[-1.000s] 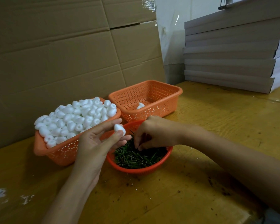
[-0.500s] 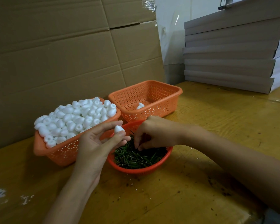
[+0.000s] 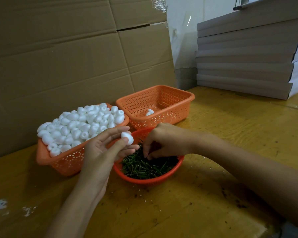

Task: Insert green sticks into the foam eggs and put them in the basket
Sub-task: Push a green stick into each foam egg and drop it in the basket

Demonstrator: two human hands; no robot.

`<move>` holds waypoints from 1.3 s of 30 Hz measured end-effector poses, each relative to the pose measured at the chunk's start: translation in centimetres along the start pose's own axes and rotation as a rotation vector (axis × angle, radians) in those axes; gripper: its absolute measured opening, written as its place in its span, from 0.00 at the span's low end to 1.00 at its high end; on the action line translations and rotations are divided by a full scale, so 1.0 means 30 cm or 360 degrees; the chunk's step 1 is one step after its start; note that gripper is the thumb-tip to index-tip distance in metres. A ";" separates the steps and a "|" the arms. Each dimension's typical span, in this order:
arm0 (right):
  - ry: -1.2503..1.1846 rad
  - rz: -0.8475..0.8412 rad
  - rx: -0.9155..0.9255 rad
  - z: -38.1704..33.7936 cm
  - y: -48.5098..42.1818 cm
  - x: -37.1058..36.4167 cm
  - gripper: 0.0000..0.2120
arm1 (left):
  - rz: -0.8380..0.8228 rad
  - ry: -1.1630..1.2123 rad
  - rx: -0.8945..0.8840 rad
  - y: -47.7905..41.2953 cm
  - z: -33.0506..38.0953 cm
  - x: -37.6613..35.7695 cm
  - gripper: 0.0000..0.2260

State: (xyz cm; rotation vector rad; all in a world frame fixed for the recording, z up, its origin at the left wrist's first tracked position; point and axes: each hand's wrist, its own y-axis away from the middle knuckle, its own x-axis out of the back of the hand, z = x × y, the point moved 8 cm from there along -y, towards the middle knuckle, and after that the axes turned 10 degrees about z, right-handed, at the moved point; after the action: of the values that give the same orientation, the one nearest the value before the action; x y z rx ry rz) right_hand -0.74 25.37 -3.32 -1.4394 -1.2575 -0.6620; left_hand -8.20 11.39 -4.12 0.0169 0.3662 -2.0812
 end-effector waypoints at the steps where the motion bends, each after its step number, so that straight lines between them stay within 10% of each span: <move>1: -0.0001 -0.0001 -0.0001 0.001 0.000 -0.001 0.08 | -0.0004 0.0004 -0.0002 0.001 0.002 -0.002 0.09; 39: -0.0014 0.0014 0.0000 0.002 0.001 -0.002 0.08 | -0.0109 -0.0069 0.0002 -0.004 -0.016 -0.012 0.11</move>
State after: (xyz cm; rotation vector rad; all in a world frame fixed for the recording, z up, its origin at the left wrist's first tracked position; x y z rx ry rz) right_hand -0.76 25.41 -3.41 -1.4488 -1.2572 -0.6504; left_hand -8.18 11.86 -4.49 -0.0405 0.3435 -2.1461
